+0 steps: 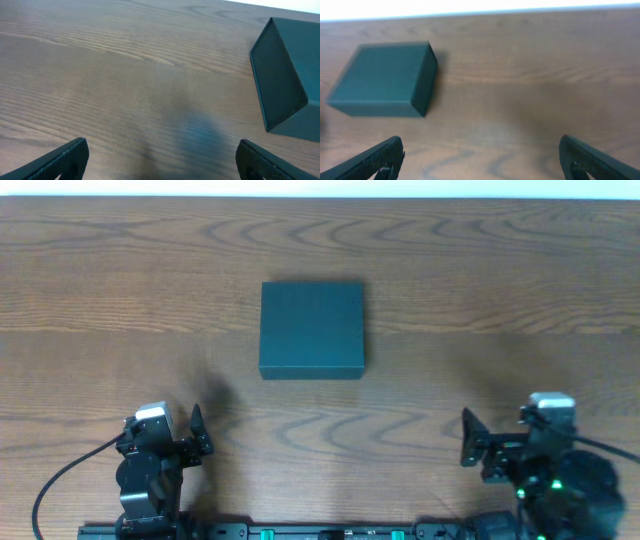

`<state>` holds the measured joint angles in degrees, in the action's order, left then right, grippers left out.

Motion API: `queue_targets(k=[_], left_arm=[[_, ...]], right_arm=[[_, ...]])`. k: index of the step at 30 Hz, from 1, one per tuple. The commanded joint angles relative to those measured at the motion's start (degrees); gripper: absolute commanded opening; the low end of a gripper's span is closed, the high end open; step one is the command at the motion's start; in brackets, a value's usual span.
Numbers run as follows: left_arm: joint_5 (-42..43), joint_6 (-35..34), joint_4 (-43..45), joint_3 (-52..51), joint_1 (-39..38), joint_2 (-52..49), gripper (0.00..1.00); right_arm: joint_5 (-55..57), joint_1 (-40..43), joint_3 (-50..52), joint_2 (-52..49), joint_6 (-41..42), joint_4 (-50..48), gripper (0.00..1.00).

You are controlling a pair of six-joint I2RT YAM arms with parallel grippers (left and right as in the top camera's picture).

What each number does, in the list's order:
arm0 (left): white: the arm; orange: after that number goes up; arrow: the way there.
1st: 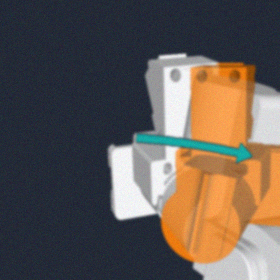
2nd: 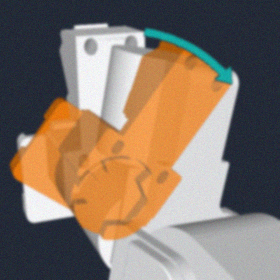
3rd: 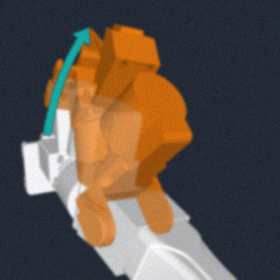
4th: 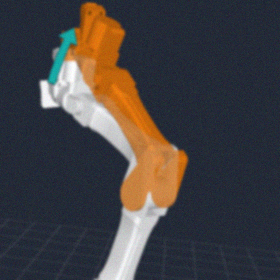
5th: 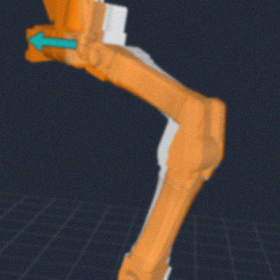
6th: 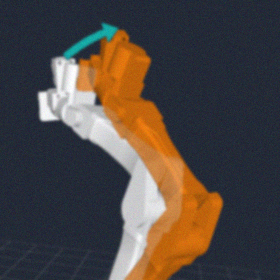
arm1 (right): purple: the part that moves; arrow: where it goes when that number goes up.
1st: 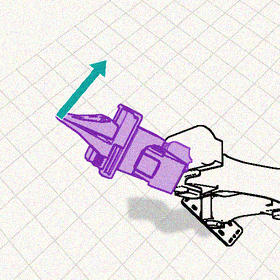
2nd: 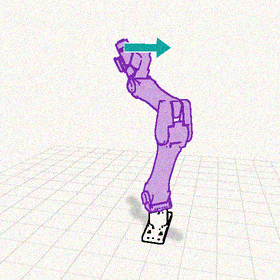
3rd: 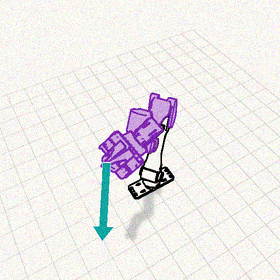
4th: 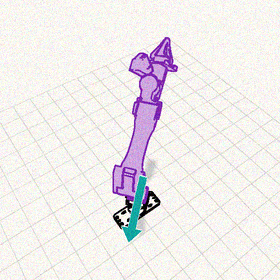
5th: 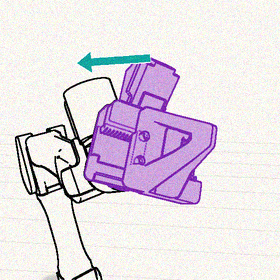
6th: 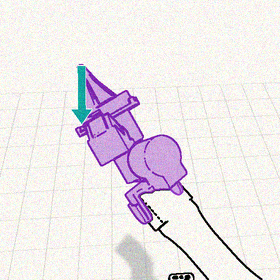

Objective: Pack container

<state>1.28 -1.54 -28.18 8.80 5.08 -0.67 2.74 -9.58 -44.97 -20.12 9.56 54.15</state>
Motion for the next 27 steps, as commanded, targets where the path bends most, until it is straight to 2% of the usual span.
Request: queue_targets(k=[1,13,21,27], left_arm=[[-0.2,0.31,-0.04,-0.92,-0.17,0.42,0.95],[-0.2,0.31,-0.07,-0.92,-0.17,0.42,0.95],[-0.2,0.31,-0.07,-0.92,-0.17,0.42,0.95],[-0.2,0.28,-0.07,-0.92,-0.17,0.42,0.95]], right_arm=[[-0.02,1.16,8.46,6.23,4.2,-2.67,0.99],[-0.02,1.7,26.45,20.0,6.73,-4.46,0.99],[0.0,1.66,34.34,19.82,6.64,-6.38,0.99],[0.02,1.68,34.53,19.8,6.69,-6.99,0.99]])
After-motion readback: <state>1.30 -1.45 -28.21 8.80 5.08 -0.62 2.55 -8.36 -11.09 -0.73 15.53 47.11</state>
